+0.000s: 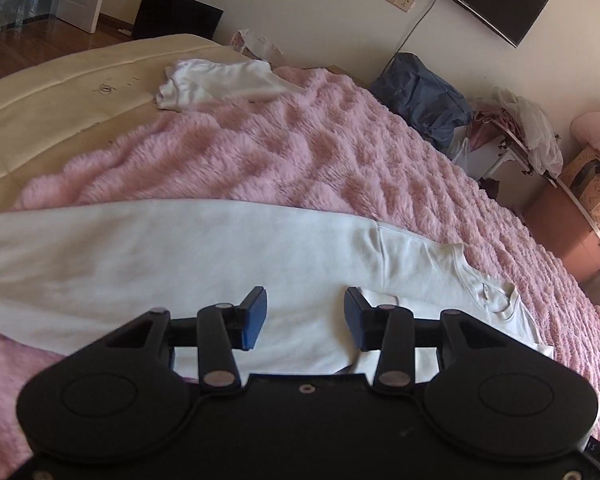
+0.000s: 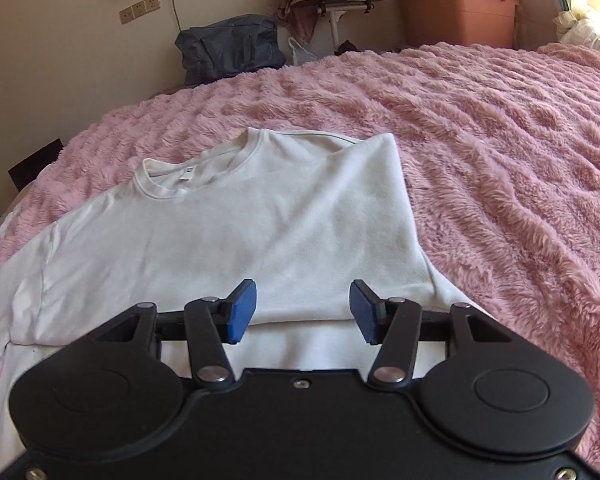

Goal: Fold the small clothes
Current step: 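Close the left gripper on the other sleeve's cuff, then lift the cuff with the left gripper, fold sleeve across chest, release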

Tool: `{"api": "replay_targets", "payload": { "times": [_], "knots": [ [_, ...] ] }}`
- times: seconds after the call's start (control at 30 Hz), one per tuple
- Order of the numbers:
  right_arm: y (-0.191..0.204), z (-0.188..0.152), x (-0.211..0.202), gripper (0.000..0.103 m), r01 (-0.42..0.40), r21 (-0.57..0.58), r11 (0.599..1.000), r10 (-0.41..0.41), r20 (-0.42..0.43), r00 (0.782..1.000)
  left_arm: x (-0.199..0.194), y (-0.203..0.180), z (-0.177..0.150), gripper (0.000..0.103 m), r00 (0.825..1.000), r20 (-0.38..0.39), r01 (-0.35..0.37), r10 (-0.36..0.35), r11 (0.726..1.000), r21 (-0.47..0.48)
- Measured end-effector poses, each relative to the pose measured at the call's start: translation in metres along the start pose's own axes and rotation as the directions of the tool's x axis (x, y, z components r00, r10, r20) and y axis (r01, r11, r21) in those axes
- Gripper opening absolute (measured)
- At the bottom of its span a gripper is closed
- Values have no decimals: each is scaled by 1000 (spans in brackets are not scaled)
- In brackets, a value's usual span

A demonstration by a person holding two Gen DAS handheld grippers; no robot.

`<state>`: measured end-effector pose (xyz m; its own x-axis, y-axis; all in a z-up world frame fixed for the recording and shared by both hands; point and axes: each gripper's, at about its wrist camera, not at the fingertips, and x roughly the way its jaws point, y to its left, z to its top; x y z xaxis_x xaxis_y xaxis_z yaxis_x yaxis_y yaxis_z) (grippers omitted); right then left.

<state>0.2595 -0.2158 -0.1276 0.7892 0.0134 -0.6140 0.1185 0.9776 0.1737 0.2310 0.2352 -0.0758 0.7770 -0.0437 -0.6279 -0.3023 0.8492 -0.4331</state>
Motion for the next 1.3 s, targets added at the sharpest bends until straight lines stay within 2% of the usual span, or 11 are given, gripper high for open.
{"api": "replay_targets", "payload": {
  "times": [0.13,0.3,0.4,0.6,0.73,0.93,1.0,1.07,1.1,1.13,1.3],
  "knots": [
    [49,6,-7,54,-119,-55,991,120,1,993,-49,42,6,52,992,23,-125,127,990,-68],
    [116,3,-10,55,-246,-129,961,245,-24,969,-87,113,-3,53,966,36,-242,255,946,-216],
    [151,-4,-8,55,-291,-184,939,287,-48,957,-95,146,-11,53,950,52,-283,309,918,-280],
    [198,-18,-2,55,-352,-246,903,335,-108,936,-78,202,-20,52,915,8,-373,402,854,-363],
    [213,-25,5,55,-357,-267,895,334,-129,934,-60,226,-23,52,913,-6,-375,408,832,-409],
    [219,-32,22,55,-334,-272,903,297,-168,940,-41,255,-16,52,913,23,-343,408,797,-497],
    [220,-35,26,55,-330,-279,902,289,-179,941,-39,260,-14,46,918,44,-317,394,796,-516],
    [221,-37,28,55,-325,-291,900,281,-185,942,-40,258,-13,42,917,68,-308,393,807,-504],
    [222,-38,29,55,-325,-295,899,278,-188,942,-41,254,-12,21,916,83,-305,393,816,-490],
    [222,-39,29,55,-325,-297,898,277,-191,942,-43,252,-11,7,919,95,-295,383,827,-478],
    [222,-40,29,55,-326,-296,898,278,-194,941,-55,226,-1,6,913,182,-263,364,870,-418]
  ]
}}
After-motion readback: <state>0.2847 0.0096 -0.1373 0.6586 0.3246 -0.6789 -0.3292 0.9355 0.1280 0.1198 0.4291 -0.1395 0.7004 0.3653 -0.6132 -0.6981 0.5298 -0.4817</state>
